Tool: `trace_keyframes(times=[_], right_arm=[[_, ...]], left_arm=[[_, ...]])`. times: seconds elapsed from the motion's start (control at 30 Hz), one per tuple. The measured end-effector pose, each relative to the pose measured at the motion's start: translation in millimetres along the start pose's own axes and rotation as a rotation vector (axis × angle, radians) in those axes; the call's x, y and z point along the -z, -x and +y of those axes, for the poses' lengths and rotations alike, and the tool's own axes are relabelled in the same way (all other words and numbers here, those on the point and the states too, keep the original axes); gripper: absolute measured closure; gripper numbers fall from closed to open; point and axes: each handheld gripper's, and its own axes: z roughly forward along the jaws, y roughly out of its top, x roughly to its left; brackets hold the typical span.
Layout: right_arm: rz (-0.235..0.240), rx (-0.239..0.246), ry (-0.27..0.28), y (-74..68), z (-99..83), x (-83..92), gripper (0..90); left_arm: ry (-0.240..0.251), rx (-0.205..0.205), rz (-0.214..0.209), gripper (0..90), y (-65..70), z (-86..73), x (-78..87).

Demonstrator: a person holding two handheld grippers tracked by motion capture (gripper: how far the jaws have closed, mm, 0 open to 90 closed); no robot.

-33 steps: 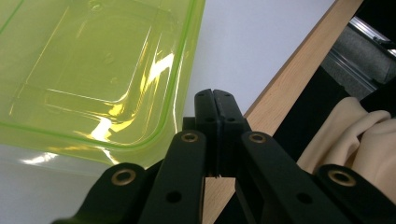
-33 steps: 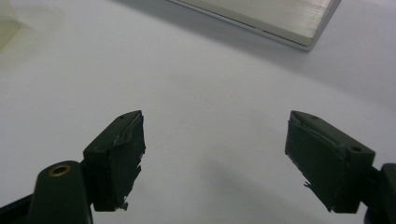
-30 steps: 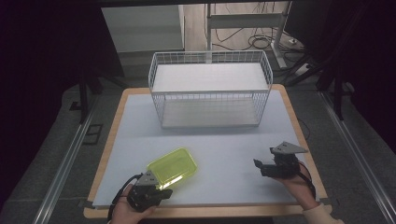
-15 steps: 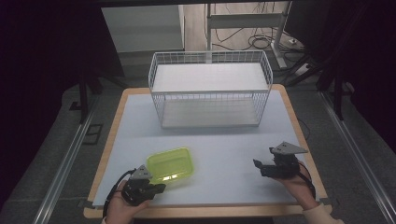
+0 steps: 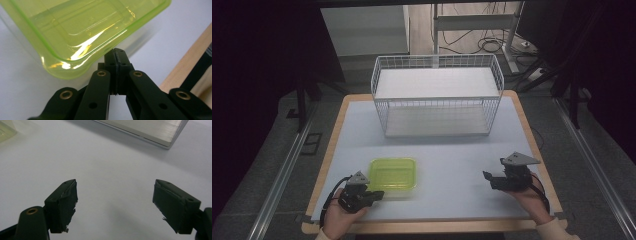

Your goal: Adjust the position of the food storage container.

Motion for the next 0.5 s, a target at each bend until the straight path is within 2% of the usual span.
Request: trace_keyframes(times=[0.27, 0.43, 0.47, 0.5], right_arm=[[0.002, 0.003, 0.001, -0.8, 0.2, 0.0, 20.2], [0.006, 0.004, 0.012, -1.4, 0.6, 1.3, 20.2], [0.006, 0.004, 0.012, -1.4, 0.6, 1.3, 20.2], [0.005, 0.002, 0.013, -1.4, 0.7, 1.7, 20.2]], left_arm=[[-0.003, 0.009, -0.006, 89.8, -4.8, 2.3, -3.0], [0.034, -0.017, -0.021, 89.8, 4.7, 1.5, 7.8], [0.051, -0.018, -0.022, 89.8, 5.5, 1.9, 12.2], [0.089, -0.016, -0.01, 89.8, 3.9, 3.8, 22.6]])
